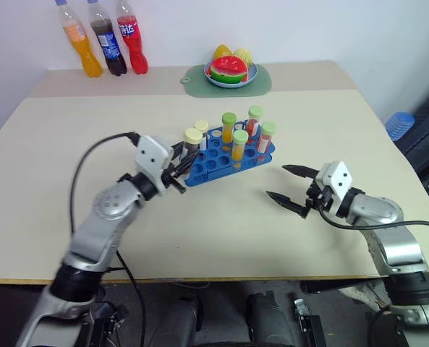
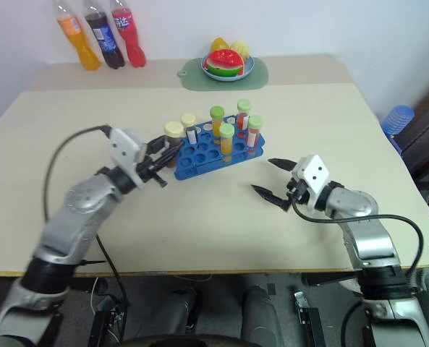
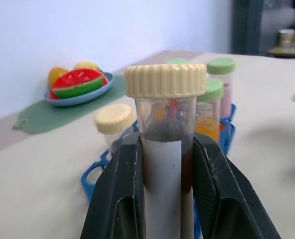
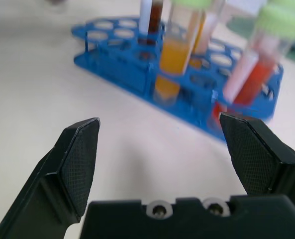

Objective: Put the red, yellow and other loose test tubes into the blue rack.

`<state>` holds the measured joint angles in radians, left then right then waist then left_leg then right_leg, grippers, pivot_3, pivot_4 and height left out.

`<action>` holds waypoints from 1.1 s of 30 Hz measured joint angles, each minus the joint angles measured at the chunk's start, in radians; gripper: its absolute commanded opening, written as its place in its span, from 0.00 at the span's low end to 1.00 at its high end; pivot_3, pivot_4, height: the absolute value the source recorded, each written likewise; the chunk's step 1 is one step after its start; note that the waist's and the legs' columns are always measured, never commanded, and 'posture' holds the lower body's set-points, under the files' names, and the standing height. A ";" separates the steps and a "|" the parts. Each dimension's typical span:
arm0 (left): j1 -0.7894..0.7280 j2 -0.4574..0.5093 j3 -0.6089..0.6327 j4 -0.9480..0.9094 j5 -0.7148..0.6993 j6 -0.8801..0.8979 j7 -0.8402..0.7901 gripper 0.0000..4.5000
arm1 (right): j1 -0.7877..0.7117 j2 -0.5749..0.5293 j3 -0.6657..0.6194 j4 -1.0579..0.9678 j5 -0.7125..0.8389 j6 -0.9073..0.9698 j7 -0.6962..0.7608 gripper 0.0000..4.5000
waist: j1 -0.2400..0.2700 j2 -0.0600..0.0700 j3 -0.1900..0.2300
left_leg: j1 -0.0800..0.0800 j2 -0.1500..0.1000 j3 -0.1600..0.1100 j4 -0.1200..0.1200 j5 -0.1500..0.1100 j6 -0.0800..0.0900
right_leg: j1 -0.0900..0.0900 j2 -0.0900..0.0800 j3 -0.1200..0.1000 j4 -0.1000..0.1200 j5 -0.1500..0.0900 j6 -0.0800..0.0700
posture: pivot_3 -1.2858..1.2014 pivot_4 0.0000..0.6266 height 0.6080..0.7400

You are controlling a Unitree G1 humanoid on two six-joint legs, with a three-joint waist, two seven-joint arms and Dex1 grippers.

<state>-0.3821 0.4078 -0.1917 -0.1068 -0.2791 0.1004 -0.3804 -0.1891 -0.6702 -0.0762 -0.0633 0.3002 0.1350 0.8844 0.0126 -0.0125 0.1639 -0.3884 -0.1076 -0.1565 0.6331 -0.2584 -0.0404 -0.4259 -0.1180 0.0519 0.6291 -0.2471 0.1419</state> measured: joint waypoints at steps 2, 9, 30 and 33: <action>-0.024 -0.044 -0.009 0.066 0.032 -0.070 -0.013 0.17 | 0.026 -0.021 -0.022 -0.024 0.006 0.020 0.000 0.95 | -0.001 0.000 0.000 | 0.000 0.000 0.000 0.000 0.000 0.000 | 0.000 0.000 0.000 0.000 0.000 0.000 | 0.52 0.24 1.00; -0.103 -0.208 -0.018 0.295 0.098 -0.267 -0.052 0.17 | 0.112 -0.074 -0.103 -0.151 0.046 0.103 -0.007 0.95 | 0.000 0.000 0.000 | 0.000 0.000 0.000 0.002 -0.001 0.001 | 0.000 0.000 0.000 0.001 0.001 0.001 | 0.52 0.24 1.00; -0.141 -0.301 0.068 0.553 0.139 -0.389 -0.092 0.17 | 0.157 -0.079 -0.125 -0.219 0.057 0.155 -0.044 0.95 | 0.001 0.000 0.000 | 0.000 -0.001 -0.001 0.012 -0.006 0.010 | 0.006 0.001 -0.001 0.001 0.002 0.004 | 0.52 0.24 1.00; -0.146 -0.304 0.069 0.574 0.140 -0.413 -0.110 0.17 | 0.182 -0.079 -0.128 -0.227 0.060 0.156 -0.045 0.95 | 0.003 0.000 0.000 | 0.000 -0.001 -0.001 0.013 -0.006 0.010 | 0.007 0.000 -0.001 0.001 0.002 0.004 | 0.52 0.24 1.00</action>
<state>-0.5276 0.1040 -0.1223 0.4674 -0.1394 -0.3131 -0.4903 -0.0066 -0.7489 -0.2038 -0.2904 0.3597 0.2907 0.8391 0.0152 -0.0126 0.1637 -0.3886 -0.1085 -0.1577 0.6457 -0.2644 -0.0304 -0.4194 -0.1175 0.0508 0.6298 -0.2451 0.1464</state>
